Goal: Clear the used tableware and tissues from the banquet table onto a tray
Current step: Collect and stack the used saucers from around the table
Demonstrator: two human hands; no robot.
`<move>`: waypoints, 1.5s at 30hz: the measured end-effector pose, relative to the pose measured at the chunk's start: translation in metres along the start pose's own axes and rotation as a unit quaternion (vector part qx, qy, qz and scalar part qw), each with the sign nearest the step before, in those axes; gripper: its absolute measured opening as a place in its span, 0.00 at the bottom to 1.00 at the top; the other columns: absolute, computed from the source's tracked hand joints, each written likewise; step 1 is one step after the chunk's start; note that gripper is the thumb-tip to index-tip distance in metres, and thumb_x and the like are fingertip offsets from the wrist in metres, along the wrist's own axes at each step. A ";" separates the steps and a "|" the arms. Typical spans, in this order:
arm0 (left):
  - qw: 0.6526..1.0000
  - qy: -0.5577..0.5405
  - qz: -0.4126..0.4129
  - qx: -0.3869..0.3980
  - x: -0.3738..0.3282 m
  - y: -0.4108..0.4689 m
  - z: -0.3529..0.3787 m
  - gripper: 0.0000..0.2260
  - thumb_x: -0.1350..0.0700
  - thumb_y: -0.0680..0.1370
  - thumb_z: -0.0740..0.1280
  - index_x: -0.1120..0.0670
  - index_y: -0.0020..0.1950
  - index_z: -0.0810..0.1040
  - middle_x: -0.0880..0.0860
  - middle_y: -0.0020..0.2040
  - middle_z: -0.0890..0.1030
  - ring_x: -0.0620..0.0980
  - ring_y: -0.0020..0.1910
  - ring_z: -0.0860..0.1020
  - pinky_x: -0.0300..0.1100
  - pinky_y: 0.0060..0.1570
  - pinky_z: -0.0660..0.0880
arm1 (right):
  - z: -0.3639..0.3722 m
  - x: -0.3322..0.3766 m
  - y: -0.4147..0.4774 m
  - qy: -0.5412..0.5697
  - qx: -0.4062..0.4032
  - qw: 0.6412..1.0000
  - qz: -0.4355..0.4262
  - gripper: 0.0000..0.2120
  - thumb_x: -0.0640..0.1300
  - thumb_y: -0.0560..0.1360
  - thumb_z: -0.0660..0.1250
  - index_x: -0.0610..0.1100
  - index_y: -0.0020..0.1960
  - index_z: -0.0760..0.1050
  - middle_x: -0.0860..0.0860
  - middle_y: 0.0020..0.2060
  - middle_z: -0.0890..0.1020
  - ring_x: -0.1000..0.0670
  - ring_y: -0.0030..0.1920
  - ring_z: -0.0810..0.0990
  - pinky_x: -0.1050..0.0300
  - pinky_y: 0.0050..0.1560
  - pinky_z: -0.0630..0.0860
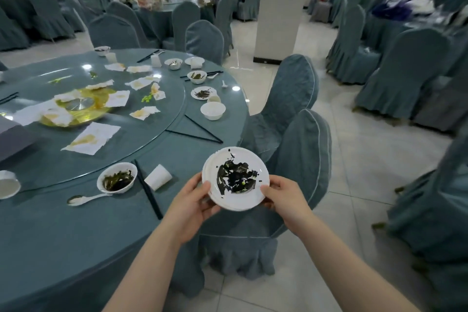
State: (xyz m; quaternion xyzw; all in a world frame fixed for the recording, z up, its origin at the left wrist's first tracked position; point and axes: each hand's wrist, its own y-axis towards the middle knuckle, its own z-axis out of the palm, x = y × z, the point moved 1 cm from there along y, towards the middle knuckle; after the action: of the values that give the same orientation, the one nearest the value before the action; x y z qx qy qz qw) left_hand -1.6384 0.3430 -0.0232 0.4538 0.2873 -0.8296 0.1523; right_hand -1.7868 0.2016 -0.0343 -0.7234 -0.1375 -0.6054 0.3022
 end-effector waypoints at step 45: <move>0.991 -0.036 -0.048 0.123 0.065 0.427 0.490 0.14 0.64 0.80 0.60 0.51 0.61 0.76 0.53 0.48 0.84 0.50 0.41 0.84 0.42 0.38 0.81 | -0.541 0.094 0.325 0.046 -0.158 0.986 0.032 0.07 0.39 0.78 0.64 0.44 0.54 0.78 0.45 0.43 0.85 0.50 0.37 0.82 0.59 0.40 0.79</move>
State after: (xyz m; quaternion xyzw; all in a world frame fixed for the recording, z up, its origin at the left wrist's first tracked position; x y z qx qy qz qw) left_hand -1.7806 -0.2949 -0.0150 0.4250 0.1990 -0.8806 0.0653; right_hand -2.0112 -0.3939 0.0131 -0.7376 -0.0033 -0.6419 0.2097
